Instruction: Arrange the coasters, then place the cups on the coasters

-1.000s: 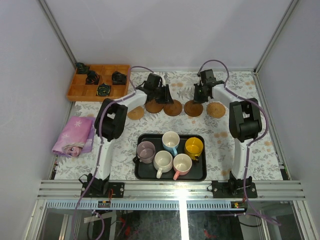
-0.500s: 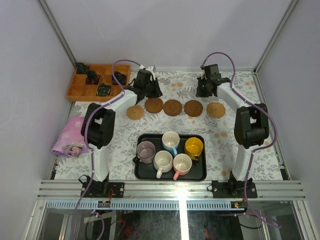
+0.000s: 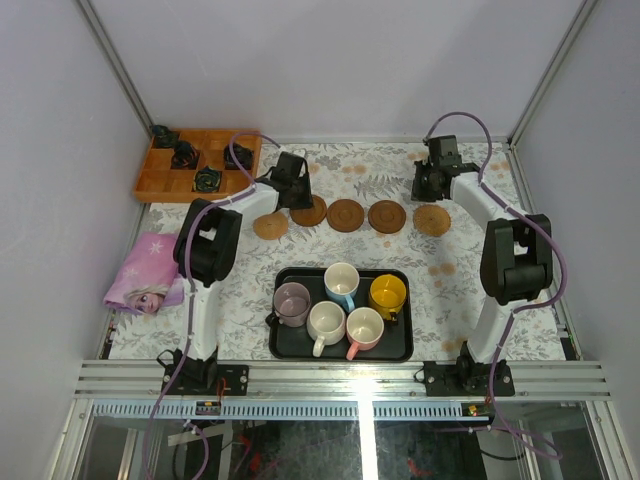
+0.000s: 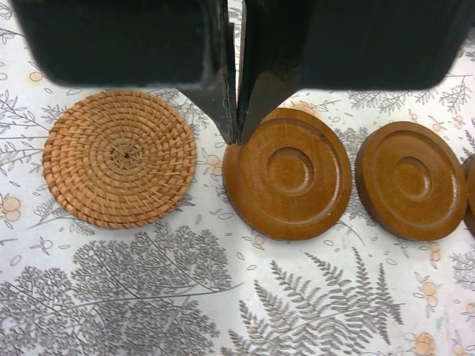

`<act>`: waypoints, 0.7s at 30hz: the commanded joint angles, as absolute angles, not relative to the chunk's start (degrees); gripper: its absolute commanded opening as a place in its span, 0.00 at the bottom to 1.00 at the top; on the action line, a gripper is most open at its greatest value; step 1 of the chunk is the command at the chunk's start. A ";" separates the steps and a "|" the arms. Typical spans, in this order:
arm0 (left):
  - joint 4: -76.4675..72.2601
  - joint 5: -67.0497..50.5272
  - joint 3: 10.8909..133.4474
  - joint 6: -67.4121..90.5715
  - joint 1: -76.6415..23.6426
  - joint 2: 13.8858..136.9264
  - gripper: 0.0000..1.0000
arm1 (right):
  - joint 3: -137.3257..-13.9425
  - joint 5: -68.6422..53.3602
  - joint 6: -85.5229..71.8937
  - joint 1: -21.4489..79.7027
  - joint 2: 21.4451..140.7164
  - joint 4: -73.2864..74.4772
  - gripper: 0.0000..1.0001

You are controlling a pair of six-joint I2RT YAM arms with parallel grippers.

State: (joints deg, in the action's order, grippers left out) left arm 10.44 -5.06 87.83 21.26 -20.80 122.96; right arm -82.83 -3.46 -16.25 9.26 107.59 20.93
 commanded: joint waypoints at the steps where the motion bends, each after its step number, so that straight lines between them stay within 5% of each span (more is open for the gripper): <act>1: 11.14 -3.99 88.49 19.90 -20.48 123.52 0.12 | -81.58 -1.94 -16.76 7.89 104.15 19.60 0.00; 21: 13.17 -0.72 78.07 19.63 -19.98 118.02 0.10 | -81.35 -1.26 -17.41 6.50 104.83 20.52 0.00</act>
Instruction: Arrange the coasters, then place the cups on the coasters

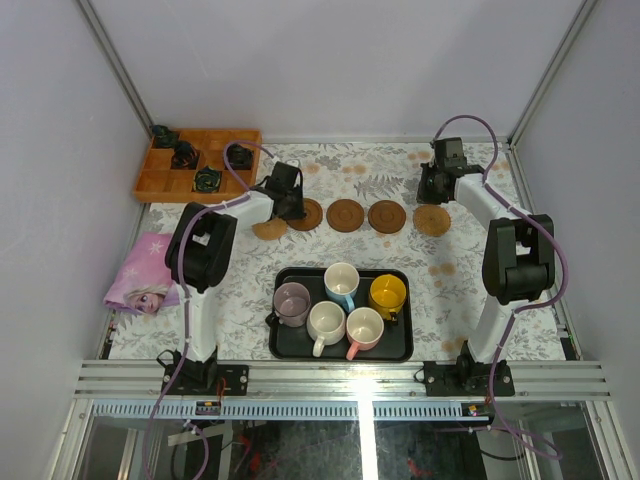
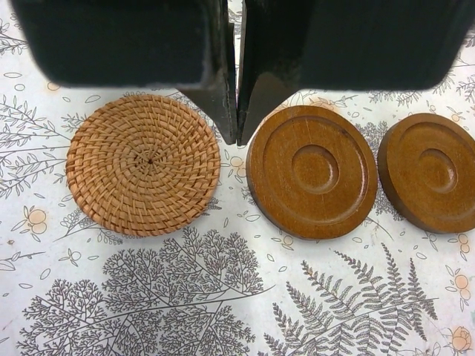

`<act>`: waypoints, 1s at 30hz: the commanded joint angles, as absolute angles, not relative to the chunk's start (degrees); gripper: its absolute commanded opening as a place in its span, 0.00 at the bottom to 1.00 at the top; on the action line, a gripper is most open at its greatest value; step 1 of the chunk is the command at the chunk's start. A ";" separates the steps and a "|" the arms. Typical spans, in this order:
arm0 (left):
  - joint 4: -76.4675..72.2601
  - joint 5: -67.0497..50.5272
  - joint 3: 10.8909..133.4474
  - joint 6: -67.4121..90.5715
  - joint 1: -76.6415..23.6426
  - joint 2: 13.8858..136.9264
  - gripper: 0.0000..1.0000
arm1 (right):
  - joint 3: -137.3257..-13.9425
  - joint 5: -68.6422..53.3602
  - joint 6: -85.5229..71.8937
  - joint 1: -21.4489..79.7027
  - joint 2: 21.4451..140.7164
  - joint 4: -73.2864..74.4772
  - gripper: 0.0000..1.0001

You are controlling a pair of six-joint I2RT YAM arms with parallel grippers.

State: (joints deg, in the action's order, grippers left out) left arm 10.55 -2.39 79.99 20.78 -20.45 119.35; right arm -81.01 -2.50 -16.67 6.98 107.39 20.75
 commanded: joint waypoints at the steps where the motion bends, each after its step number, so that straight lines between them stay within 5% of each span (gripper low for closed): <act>1: 13.18 -0.83 77.83 19.64 -19.94 117.80 0.10 | -81.43 -1.28 -17.60 6.42 105.06 20.63 0.00; 18: 10.24 -2.05 82.17 17.96 -18.42 108.80 0.19 | -81.39 2.26 -16.54 5.54 104.97 22.26 0.00; 30: 10.08 2.50 72.32 22.04 -14.45 104.36 0.17 | -79.21 2.46 -16.52 2.53 107.48 22.15 0.00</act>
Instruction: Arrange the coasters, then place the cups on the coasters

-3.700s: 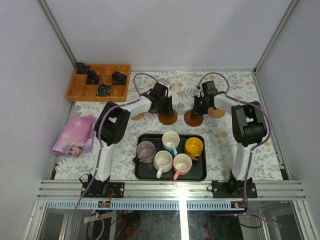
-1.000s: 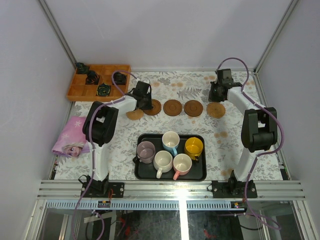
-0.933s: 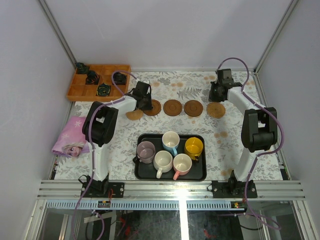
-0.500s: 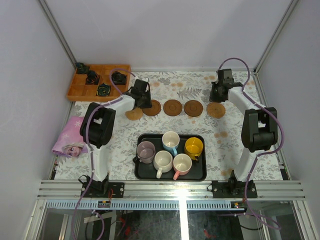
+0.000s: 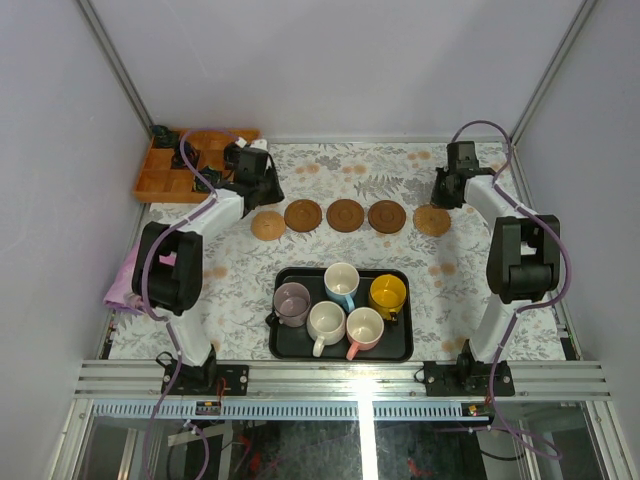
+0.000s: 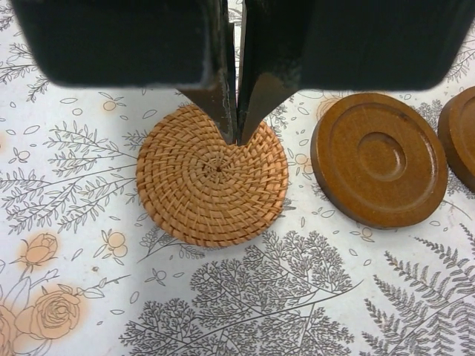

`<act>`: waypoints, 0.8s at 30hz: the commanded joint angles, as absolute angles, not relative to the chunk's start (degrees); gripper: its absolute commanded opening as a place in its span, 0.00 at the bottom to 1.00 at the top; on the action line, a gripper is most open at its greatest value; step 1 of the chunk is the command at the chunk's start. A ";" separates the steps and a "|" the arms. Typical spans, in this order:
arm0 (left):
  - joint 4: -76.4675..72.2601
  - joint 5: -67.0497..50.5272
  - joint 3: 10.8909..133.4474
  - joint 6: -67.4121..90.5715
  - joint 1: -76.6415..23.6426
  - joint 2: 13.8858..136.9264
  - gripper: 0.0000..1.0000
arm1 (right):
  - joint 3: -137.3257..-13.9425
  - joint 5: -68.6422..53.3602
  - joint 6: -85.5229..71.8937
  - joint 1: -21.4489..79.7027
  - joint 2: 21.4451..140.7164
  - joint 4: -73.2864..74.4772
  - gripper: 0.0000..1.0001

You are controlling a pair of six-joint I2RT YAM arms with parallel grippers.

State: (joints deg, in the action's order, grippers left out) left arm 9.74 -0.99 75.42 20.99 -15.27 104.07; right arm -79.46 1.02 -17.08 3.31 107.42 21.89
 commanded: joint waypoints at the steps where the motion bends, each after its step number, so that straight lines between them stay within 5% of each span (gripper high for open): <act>1: 10.62 3.07 72.07 22.03 -14.22 104.62 0.16 | -79.11 2.44 -16.57 2.35 107.71 22.24 0.00; 24: 15.03 6.43 68.59 24.17 -12.69 109.73 0.11 | -76.36 1.17 -16.17 1.12 111.75 22.75 0.00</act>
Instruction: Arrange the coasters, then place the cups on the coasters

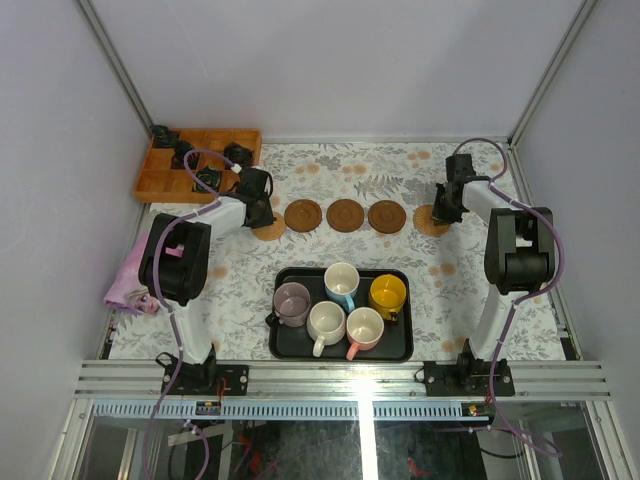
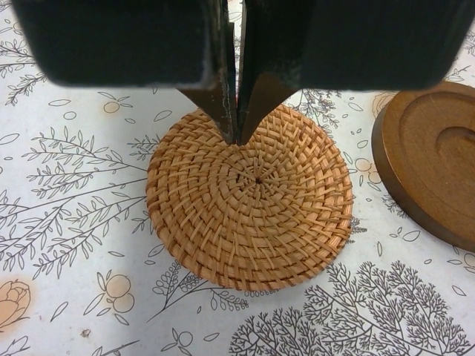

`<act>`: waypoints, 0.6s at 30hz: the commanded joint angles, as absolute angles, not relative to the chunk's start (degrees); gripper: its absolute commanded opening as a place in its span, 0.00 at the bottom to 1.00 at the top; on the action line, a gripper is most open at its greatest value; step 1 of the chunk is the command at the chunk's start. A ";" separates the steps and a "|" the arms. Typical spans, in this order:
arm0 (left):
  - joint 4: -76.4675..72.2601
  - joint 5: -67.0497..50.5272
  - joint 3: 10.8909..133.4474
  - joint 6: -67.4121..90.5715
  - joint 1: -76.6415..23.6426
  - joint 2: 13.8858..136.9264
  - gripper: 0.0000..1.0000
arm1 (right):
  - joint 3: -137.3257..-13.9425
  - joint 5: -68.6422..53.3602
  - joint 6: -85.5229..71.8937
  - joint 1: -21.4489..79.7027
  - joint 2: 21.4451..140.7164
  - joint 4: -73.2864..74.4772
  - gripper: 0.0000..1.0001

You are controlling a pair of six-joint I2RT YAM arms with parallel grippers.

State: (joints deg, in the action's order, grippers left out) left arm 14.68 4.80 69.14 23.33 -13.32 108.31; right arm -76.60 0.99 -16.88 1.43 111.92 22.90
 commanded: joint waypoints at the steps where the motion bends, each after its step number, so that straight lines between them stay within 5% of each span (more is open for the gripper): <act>1: 15.03 6.37 68.71 24.36 -12.66 110.12 0.11 | -76.36 1.07 -16.17 1.12 111.91 22.68 0.00; 18: 15.29 6.60 70.69 26.64 -9.44 115.44 0.11 | -77.55 -1.21 -15.46 1.14 114.65 23.33 0.00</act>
State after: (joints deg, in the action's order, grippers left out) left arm 12.78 5.02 70.78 26.35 -11.00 111.85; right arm -76.34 0.34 -16.45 1.41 112.66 22.83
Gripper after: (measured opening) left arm 0.112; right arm 0.010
